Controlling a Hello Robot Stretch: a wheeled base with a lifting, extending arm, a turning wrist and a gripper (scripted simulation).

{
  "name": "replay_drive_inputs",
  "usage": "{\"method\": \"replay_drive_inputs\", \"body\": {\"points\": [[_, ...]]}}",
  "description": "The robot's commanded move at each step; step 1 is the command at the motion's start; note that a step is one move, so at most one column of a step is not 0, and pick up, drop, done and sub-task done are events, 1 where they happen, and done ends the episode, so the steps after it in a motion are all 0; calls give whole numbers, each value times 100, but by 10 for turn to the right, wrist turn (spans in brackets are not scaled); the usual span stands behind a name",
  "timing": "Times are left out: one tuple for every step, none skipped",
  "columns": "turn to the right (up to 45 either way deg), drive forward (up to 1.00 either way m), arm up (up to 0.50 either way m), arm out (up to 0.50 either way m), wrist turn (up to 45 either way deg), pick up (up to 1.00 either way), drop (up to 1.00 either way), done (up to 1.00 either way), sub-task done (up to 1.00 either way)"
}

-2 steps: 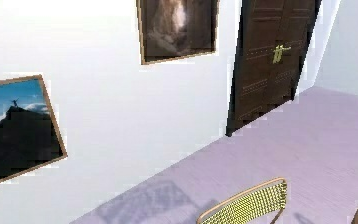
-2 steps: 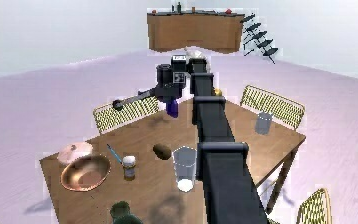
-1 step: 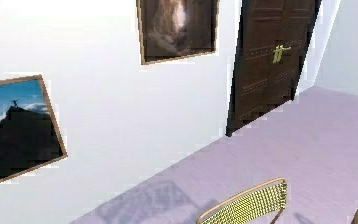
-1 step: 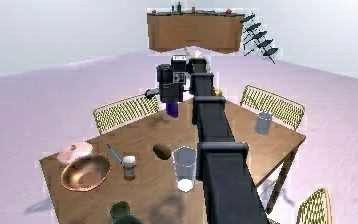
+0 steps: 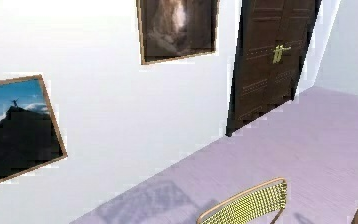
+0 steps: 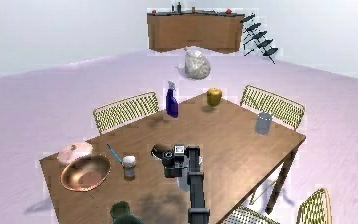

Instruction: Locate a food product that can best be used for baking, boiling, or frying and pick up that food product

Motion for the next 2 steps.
{"method": "replay_drive_inputs", "body": {"points": [[0, 0, 0, 0, 0, 100, 0, 0, 0], [0, 0, 10, 0, 0, 0, 0, 0, 0]]}}
